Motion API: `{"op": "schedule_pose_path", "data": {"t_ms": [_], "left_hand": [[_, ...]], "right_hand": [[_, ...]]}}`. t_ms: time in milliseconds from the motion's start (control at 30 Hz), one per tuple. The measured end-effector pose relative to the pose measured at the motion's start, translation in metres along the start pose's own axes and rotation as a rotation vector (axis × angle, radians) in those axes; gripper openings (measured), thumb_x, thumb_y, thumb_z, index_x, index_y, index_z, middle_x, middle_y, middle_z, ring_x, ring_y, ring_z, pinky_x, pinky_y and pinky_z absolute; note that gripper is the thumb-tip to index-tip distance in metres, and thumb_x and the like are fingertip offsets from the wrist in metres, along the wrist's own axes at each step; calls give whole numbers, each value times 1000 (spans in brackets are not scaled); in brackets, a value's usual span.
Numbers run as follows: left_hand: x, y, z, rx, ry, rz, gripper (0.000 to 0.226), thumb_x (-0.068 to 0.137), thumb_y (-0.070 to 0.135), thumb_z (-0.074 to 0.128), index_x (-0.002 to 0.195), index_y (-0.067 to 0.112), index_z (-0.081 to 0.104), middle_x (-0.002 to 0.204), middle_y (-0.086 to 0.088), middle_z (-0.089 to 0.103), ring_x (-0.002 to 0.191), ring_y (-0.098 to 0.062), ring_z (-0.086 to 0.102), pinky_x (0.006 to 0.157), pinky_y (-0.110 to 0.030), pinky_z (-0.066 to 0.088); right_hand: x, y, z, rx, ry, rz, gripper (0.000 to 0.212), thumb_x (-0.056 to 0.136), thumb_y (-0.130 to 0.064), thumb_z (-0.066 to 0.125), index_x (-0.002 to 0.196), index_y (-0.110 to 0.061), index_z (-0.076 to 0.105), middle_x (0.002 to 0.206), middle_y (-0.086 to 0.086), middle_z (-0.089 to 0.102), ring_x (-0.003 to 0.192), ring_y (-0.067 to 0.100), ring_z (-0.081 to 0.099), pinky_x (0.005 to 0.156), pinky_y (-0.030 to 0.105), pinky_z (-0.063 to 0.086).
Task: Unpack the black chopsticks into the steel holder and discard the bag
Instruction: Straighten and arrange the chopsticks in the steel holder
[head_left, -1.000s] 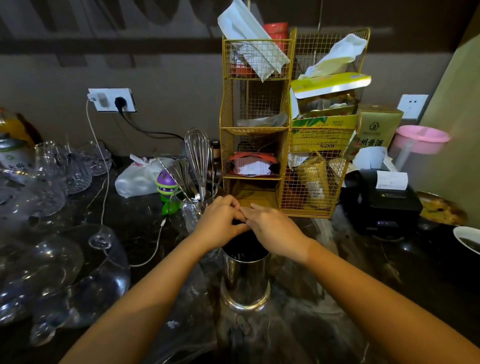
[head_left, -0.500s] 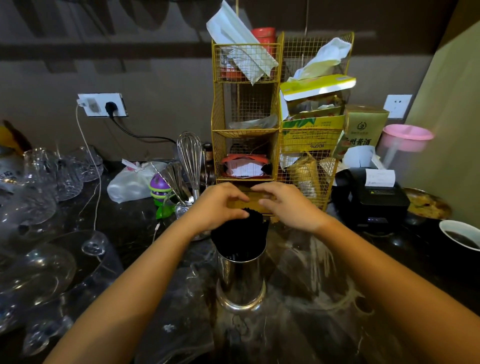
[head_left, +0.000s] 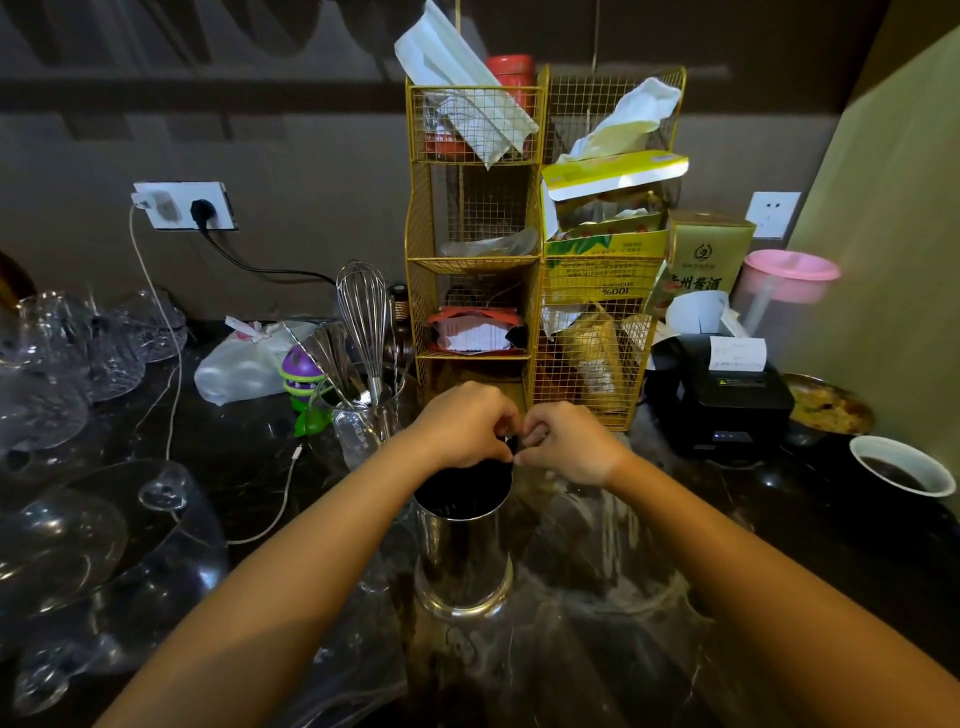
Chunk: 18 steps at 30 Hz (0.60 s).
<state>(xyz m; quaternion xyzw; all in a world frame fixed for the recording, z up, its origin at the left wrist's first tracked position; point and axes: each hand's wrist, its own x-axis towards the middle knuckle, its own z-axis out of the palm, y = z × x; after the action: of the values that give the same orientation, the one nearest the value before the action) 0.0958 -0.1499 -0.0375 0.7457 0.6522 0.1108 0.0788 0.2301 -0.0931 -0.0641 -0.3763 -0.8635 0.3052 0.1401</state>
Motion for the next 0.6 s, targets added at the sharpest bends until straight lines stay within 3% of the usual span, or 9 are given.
{"op": "schedule_pose_path", "data": {"t_ms": [67, 167, 500, 600], "left_hand": [[0, 1, 2, 14, 12, -11, 25, 71, 25, 70, 94, 20, 65, 92, -3, 63, 86, -19, 54, 72, -37, 46], [1, 1, 2, 8, 39, -34, 20, 71, 23, 70, 91, 19, 66, 82, 2, 57, 79, -16, 49, 70, -36, 46], [0, 2, 3, -36, 41, -52, 15, 70, 20, 70, 84, 17, 65, 91, -5, 67, 86, -22, 59, 74, -39, 50], [0, 1, 0, -59, 45, -49, 14, 71, 20, 69, 84, 18, 65, 91, -5, 68, 87, -22, 60, 78, -41, 51]], "right_hand": [[1, 1, 5, 50, -14, 18, 21, 75, -13, 69, 68, -19, 50, 75, -1, 60, 62, 9, 55, 44, 13, 44], [1, 3, 12, 185, -34, 48, 26, 77, -8, 67, 63, -19, 48, 61, -3, 54, 54, 5, 54, 41, 12, 47], [3, 3, 19, 275, -43, 30, 27, 78, -4, 65, 63, -16, 46, 60, 1, 54, 55, 8, 58, 42, 13, 49], [3, 2, 16, 275, -42, 22, 27, 79, -5, 64, 63, -17, 46, 59, 1, 55, 48, 3, 59, 42, 12, 48]]}}
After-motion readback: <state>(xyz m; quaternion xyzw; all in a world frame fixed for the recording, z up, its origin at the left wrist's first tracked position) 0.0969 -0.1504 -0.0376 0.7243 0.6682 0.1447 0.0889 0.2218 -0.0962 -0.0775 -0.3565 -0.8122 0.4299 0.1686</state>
